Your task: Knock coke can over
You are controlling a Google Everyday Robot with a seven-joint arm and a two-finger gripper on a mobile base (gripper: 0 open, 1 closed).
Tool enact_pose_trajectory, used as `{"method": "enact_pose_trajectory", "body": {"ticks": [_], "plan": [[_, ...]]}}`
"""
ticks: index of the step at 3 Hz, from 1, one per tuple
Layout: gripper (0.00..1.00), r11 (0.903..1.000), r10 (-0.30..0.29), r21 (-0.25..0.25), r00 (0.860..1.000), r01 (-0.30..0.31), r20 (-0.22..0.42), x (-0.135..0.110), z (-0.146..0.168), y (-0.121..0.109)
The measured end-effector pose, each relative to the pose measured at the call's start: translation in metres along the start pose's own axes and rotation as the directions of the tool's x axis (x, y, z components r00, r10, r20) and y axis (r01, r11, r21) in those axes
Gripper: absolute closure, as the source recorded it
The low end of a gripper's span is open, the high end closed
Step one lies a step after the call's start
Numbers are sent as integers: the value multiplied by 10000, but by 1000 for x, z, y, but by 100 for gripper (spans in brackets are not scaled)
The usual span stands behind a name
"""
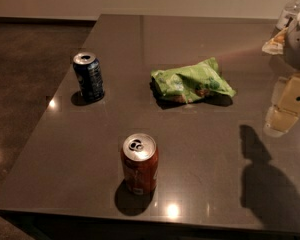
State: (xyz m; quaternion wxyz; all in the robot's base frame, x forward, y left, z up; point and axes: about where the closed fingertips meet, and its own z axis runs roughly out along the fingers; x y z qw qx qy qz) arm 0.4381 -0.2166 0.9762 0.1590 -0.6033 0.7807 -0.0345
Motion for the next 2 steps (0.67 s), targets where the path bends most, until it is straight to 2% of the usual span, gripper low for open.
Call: {"method": "enact_pose_trajectory", "body": {"ticks": [2], "plan": [[0,10000,-19,-32,9998,20,192,-6,0,8]]}}
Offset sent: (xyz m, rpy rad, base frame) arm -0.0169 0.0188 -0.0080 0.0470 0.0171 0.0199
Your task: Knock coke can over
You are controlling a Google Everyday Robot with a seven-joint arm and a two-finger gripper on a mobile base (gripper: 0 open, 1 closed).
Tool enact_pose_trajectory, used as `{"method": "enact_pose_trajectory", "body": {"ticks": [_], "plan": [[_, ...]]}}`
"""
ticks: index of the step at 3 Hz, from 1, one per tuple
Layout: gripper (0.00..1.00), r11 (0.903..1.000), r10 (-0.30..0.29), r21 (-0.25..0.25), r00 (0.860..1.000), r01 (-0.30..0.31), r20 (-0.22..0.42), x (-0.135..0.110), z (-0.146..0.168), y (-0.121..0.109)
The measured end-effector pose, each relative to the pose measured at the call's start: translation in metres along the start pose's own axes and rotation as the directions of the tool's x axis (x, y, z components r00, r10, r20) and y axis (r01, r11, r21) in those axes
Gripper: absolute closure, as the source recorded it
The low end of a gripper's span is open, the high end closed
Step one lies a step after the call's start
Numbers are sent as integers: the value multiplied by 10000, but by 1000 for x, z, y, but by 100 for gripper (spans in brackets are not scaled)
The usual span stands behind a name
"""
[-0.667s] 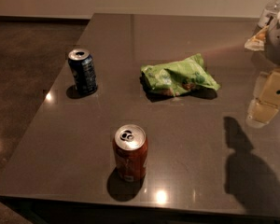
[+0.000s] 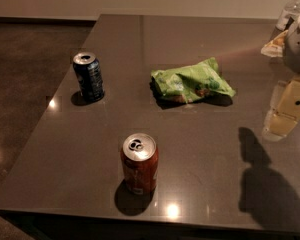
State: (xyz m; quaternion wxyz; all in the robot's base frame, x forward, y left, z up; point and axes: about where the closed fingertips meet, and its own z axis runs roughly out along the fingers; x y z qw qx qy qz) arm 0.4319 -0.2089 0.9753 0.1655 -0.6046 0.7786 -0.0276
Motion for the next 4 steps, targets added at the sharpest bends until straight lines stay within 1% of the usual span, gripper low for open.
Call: {"method": "enact_pose_trajectory", "body": {"ticks": [1,2,3,4], "plan": [[0,9999,-101,-113,9976,109,685,-10,7,23],[0,9994,-67,-311,9805,130,1963,-27,24,54],[0,9990,124,-442,9408,27,3387,-44,40,77],[0,9990,320,-414,8945,-151,4460,-67,48,97]]}}
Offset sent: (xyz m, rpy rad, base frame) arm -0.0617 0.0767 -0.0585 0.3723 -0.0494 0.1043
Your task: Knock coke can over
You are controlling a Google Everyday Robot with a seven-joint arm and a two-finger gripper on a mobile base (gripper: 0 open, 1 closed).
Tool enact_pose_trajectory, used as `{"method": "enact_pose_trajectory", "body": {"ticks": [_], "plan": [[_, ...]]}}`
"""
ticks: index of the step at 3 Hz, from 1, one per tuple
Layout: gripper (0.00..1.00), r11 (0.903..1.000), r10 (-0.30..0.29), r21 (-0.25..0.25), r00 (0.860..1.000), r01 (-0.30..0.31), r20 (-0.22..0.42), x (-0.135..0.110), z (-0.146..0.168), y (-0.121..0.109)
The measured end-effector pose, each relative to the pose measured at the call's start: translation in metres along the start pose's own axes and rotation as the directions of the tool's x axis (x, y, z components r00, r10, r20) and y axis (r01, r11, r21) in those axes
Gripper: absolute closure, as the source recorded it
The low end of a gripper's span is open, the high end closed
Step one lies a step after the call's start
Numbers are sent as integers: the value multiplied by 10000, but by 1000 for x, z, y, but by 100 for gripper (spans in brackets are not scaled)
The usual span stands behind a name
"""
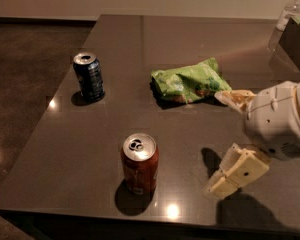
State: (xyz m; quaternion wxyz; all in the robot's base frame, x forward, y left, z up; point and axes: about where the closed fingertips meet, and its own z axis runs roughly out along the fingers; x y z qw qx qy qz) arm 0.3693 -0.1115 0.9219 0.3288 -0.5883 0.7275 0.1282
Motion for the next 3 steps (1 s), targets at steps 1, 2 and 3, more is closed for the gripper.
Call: {"method": "enact_pose_trajectory", "body": {"ticks": [1,2,3], "plan": [[0,9999,28,107,9966,-37,826,-18,17,19],[0,9999,152,-89,9901,-141,1397,-34,40,36],[0,9995,200,-294,9818,-148,1890,-47,57,48]]}}
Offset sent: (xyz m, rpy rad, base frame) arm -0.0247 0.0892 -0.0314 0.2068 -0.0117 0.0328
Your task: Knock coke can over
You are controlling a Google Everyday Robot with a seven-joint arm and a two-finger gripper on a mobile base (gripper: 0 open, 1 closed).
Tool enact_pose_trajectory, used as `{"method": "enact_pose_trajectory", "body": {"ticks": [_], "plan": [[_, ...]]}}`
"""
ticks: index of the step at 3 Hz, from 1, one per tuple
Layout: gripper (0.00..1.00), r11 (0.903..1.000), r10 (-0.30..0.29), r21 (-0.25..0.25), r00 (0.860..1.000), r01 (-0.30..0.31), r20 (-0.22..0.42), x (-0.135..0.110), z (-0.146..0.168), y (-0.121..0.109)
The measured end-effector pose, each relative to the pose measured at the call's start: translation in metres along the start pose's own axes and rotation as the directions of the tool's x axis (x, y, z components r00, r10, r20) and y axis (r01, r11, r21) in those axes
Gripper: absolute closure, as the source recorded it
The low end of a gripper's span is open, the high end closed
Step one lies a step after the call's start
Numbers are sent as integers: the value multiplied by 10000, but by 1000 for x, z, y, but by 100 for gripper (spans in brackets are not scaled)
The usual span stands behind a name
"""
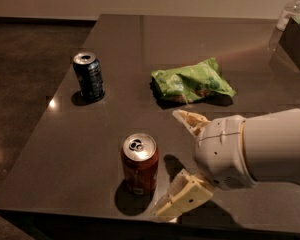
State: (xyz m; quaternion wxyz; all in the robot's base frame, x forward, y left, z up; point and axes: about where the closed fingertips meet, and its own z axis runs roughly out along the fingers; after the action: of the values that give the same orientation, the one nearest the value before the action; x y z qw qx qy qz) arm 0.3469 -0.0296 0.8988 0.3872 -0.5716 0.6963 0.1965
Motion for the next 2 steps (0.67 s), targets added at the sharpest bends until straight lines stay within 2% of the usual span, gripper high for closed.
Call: {"method": "enact_pose_trajectory", "body": {"ticks": [2], "plan": [[0,9987,-116,-478,9976,149,687,-21,30,17]]}}
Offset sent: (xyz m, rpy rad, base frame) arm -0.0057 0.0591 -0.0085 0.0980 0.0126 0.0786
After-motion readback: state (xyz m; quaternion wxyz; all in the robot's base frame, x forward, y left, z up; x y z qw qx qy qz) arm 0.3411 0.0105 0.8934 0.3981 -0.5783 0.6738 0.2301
